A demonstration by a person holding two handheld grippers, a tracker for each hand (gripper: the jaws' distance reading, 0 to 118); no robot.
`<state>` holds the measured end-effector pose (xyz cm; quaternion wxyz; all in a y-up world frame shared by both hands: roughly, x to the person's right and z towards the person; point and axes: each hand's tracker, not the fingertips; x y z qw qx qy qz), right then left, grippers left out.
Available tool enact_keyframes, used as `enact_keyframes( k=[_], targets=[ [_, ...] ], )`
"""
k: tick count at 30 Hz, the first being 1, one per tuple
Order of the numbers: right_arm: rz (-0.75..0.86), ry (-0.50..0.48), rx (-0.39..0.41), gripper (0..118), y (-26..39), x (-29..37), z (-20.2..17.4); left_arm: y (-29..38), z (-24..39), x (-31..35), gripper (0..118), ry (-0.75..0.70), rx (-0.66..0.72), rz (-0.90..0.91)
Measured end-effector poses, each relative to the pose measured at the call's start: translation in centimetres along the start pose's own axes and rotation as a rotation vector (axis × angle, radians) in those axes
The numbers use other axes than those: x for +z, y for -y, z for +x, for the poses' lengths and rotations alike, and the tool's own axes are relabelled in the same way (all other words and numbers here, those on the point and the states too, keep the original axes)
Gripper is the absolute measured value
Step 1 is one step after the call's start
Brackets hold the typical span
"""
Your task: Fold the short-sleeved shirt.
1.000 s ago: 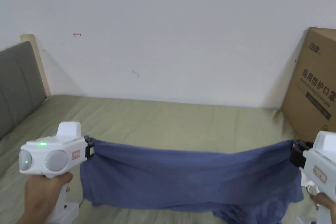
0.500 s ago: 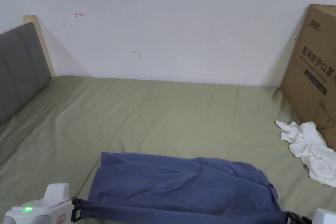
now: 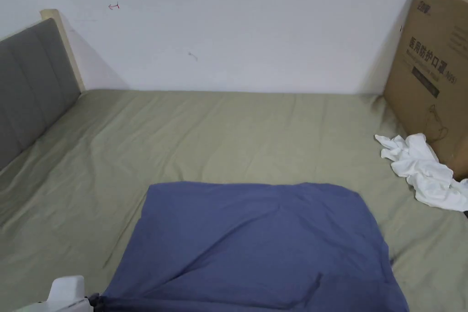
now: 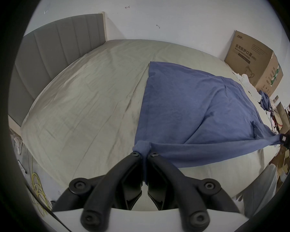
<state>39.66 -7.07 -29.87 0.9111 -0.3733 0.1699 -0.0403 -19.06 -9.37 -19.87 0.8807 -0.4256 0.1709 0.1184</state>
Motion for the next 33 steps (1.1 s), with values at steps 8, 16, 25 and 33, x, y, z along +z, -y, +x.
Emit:
enact_keyframes(
  k=[8, 16, 25, 33],
  targets=[
    [-0.085, 0.014, 0.009, 2, 3.1, 0.9, -0.1, 3.0, -0.5, 0.5, 2, -0.017, -0.01, -0.034],
    [-0.337, 0.141, 0.004, 2, 4.8, -5.4, -0.7, 4.3, 0.1, -3.1, 2, -0.059, 0.009, -0.148],
    [-0.209, 0.142, 0.045, 90, 0.2, -1.6, -4.0, 1.6, 2.7, 0.8, 100, -0.059, 0.002, -0.05],
    [0.276, 0.056, 0.133, 94, -9.7, 5.8, -8.8, -5.1, 7.6, 10.3, 100, 0.033, -0.013, 0.423]
  ],
)
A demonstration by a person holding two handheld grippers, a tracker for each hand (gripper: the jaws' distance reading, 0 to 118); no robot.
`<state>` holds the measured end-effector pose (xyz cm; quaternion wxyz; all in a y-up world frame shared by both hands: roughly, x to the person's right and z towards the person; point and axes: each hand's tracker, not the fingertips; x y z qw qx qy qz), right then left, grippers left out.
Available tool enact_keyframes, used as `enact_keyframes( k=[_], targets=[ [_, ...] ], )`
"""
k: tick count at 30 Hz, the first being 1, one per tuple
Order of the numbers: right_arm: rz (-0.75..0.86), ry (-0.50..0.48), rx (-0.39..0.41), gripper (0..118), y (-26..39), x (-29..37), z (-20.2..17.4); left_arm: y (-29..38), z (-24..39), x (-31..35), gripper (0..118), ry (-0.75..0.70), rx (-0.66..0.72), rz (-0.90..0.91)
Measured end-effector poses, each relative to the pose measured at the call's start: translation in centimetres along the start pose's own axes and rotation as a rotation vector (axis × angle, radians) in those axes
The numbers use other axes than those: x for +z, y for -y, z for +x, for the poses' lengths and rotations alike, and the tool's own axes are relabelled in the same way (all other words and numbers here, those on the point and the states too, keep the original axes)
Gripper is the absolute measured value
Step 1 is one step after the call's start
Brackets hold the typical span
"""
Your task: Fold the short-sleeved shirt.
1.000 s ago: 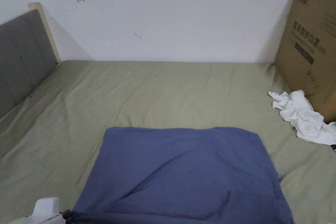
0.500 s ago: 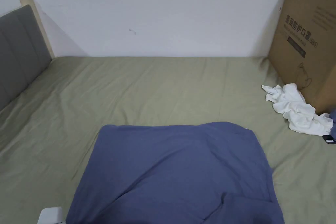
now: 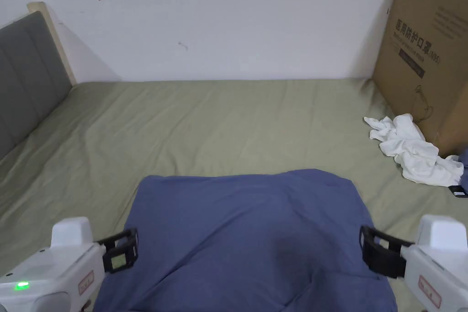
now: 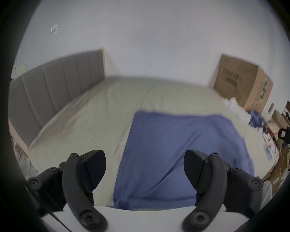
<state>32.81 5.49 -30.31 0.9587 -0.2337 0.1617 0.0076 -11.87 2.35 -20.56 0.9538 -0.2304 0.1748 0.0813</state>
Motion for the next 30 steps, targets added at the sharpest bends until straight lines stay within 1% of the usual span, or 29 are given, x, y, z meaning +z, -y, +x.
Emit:
enact_keyframes(
  k=[3, 4, 6, 7, 8, 10, 11, 12, 13, 14, 15, 19, 20, 22, 30],
  targets=[
    [0.121, 0.004, 0.016, 94, -2.2, 1.3, -1.3, -2.1, 1.6, 1.6, 100, 0.025, -0.007, 0.131],
    [0.145, 0.011, 0.026, 94, -2.2, 0.9, -0.9, -2.5, 2.2, 2.0, 99, 0.02, -0.021, 0.165],
    [0.199, 0.032, 0.059, 94, -2.7, 1.3, -1.5, -3.0, 3.1, 2.3, 98, -0.011, -0.045, 0.223],
    [0.211, 0.039, 0.08, 93, -2.8, 1.4, -1.8, -3.1, 3.5, 2.6, 95, -0.026, -0.052, 0.25],
    [0.216, 0.045, 0.083, 92, -2.7, 1.2, -1.9, -3.1, 3.9, 2.8, 91, -0.019, -0.06, 0.275],
    [0.233, 0.044, 0.084, 85, -2.6, 1.2, -2.1, -3.1, 4.5, 3.1, 72, -0.002, -0.069, 0.304],
    [0.236, 0.042, 0.081, 78, -2.6, 1.2, -2.2, -3.0, 4.7, 3.2, 58, 0.006, -0.077, 0.309],
    [0.243, 0.036, 0.081, 60, -2.5, 1.3, -2.5, -3.0, 4.9, 3.4, 29, 0.019, -0.079, 0.308],
    [0.245, 0.033, 0.082, 40, -2.4, 1.3, -2.7, -3.0, 5.1, 3.4, 10, 0.021, -0.08, 0.307],
    [0.246, 0.036, 0.087, 15, -2.2, 1.2, -2.9, -3.0, 5.2, 3.1, 1, 0.028, -0.084, 0.301],
    [0.249, 0.042, 0.1, 0, -2.0, 1.0, -2.9, -2.8, 5.3, 3.1, 0, 0.029, -0.086, 0.302],
    [0.247, 0.035, 0.096, 0, -1.6, 1.0, -2.6, -2.6, 5.6, 2.9, 0, 0.04, -0.074, 0.299],
    [0.249, 0.037, 0.097, 0, -1.6, 1.0, -3.2, -2.6, 5.5, 2.8, 0, 0.046, -0.07, 0.297],
    [0.249, 0.037, 0.099, 0, -1.5, 1.1, -3.1, -2.6, 5.6, 2.8, 0, 0.047, -0.066, 0.297],
    [0.249, 0.04, 0.1, 0, -1.5, 1.4, -3.6, -2.3, 4.9, 2.4, 0, 0.051, -0.082, 0.264]
  ],
)
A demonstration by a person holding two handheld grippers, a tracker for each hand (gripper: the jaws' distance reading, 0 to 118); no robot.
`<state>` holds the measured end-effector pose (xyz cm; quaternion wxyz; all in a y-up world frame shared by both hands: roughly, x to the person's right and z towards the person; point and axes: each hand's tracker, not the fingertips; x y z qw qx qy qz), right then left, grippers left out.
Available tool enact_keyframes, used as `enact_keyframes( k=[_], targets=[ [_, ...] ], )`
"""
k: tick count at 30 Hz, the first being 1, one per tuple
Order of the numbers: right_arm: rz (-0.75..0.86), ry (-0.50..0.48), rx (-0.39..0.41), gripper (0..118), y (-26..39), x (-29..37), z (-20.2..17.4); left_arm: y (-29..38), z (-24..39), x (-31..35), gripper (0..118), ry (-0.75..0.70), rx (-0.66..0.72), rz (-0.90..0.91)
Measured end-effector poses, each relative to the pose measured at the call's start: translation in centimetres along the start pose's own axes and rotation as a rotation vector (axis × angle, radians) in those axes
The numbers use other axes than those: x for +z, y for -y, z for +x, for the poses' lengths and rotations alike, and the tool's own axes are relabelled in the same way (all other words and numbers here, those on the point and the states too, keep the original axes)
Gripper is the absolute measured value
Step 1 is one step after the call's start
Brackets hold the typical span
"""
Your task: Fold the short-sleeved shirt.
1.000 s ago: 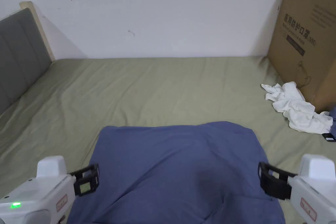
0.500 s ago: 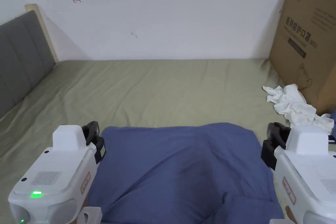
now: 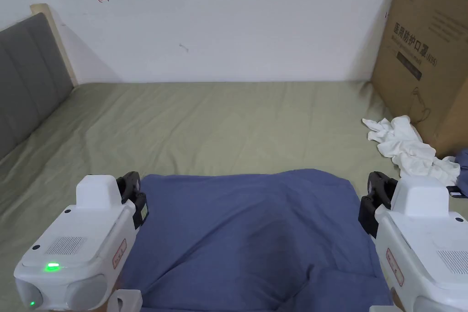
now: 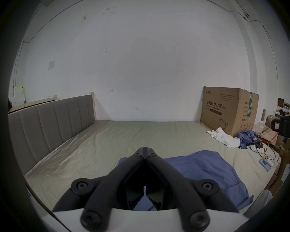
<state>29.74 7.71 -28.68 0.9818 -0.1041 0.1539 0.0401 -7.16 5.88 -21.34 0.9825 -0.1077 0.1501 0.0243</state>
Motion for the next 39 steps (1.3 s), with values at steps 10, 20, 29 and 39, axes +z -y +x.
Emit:
enact_keyframes(
  k=[10, 20, 29, 39],
  targets=[
    [-0.066, 0.002, -0.023, 0, 2.1, 0.1, 0.2, 7.2, -5.1, -2.1, 0, -0.059, 0.047, -0.364],
    [-0.143, -0.006, -0.019, 0, 3.8, -0.4, 0.1, 16.7, -10.2, -4.2, 89, -0.185, 0.148, -0.775],
    [-0.201, 0.005, -0.03, 0, 5.3, -0.8, 0.6, 19.5, -11.2, -5.2, 21, -0.104, 0.187, -0.85],
    [-0.454, 0.044, -0.125, 15, 11.4, -1.3, 3.8, 17.5, -9.7, -4.1, 6, -0.094, 0.104, -0.77]
  ],
)
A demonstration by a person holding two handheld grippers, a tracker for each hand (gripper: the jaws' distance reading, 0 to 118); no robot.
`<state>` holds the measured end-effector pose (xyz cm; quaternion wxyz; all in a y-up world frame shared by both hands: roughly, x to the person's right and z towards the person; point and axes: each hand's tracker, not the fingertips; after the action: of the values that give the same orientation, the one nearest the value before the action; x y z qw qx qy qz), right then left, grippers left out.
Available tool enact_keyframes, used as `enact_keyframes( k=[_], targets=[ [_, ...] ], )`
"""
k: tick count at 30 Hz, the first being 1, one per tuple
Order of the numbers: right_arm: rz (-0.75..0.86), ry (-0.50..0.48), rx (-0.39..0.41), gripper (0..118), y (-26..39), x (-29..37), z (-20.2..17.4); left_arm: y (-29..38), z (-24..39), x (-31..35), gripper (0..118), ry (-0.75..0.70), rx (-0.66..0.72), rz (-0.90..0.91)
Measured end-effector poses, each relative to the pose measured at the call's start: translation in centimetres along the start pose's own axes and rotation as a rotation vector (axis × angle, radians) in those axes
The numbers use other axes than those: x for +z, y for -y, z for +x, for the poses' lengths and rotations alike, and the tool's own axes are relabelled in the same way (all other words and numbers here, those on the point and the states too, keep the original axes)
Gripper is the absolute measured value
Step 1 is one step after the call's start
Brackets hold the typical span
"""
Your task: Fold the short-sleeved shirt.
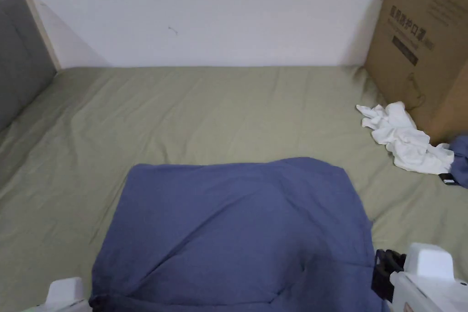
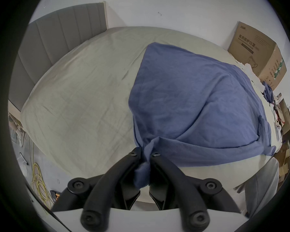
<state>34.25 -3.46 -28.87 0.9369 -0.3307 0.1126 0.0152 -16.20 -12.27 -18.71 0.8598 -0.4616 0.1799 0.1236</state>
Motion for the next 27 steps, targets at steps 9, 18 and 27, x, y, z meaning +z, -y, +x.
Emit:
enact_keyframes(
  k=[9, 18, 27],
  targets=[
    [-0.308, 0.038, -0.026, 89, 7.3, -4.3, 1.1, -0.6, 0.2, 1.9, 6, 0.018, 0.003, 0.031],
    [-0.367, -0.027, -0.039, 2, 7.1, -4.3, -0.2, -0.7, 0.0, 1.6, 6, 0.016, 0.013, 0.026],
    [-0.228, -0.053, -0.026, 2, 4.0, -2.1, 1.6, -1.5, -0.3, 2.9, 6, 0.05, 0.062, 0.073]
  ],
)
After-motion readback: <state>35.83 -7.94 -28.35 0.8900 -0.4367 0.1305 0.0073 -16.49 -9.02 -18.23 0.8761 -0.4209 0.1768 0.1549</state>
